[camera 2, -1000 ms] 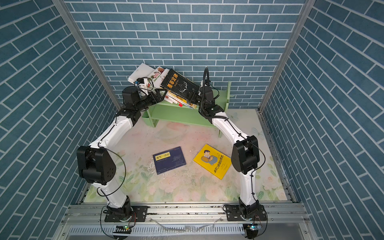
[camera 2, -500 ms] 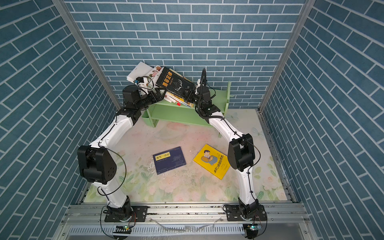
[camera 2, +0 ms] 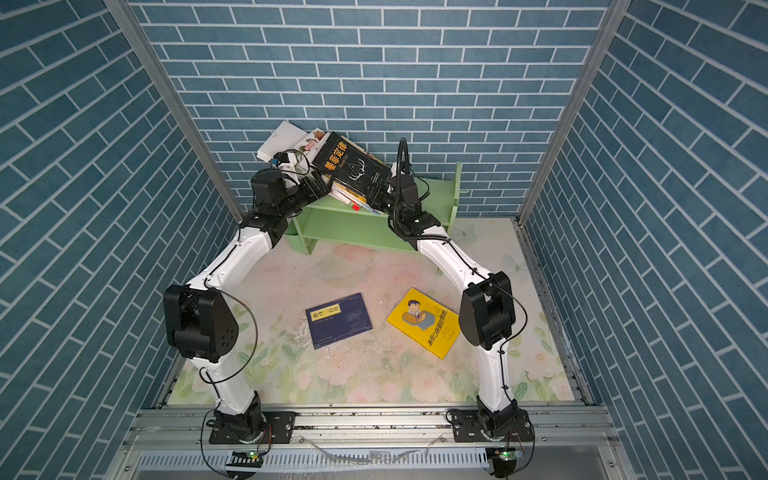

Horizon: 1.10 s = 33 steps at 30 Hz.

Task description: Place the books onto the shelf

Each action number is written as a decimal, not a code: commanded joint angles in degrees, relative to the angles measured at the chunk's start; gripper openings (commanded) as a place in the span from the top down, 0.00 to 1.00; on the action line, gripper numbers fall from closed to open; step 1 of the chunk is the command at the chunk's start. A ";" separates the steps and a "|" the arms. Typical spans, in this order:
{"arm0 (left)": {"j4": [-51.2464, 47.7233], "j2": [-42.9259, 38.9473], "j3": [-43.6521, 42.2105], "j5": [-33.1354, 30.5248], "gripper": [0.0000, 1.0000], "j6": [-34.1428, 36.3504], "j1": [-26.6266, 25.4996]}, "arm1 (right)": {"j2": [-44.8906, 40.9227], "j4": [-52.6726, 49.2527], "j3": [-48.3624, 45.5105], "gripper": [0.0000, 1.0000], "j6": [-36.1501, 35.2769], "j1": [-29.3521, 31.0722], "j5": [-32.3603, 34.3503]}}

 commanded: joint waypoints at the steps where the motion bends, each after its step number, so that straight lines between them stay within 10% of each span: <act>1: 12.31 -1.33 4.47 4.68 0.00 -0.09 -5.09 | 9.41 -15.45 -3.24 0.45 -2.54 2.96 -7.96; 8: 10.71 -0.31 5.21 3.61 0.01 1.88 -6.24 | 11.20 -15.39 -1.41 0.45 -4.36 2.91 -10.08; 20: 4.64 -2.08 7.98 -1.63 0.57 17.67 -8.70 | 12.58 -11.28 -0.42 0.45 -3.87 2.95 -15.46; 33: 1.85 -7.53 4.46 -3.80 0.59 30.76 -8.82 | 21.14 -5.52 15.17 0.43 -0.42 5.54 -22.86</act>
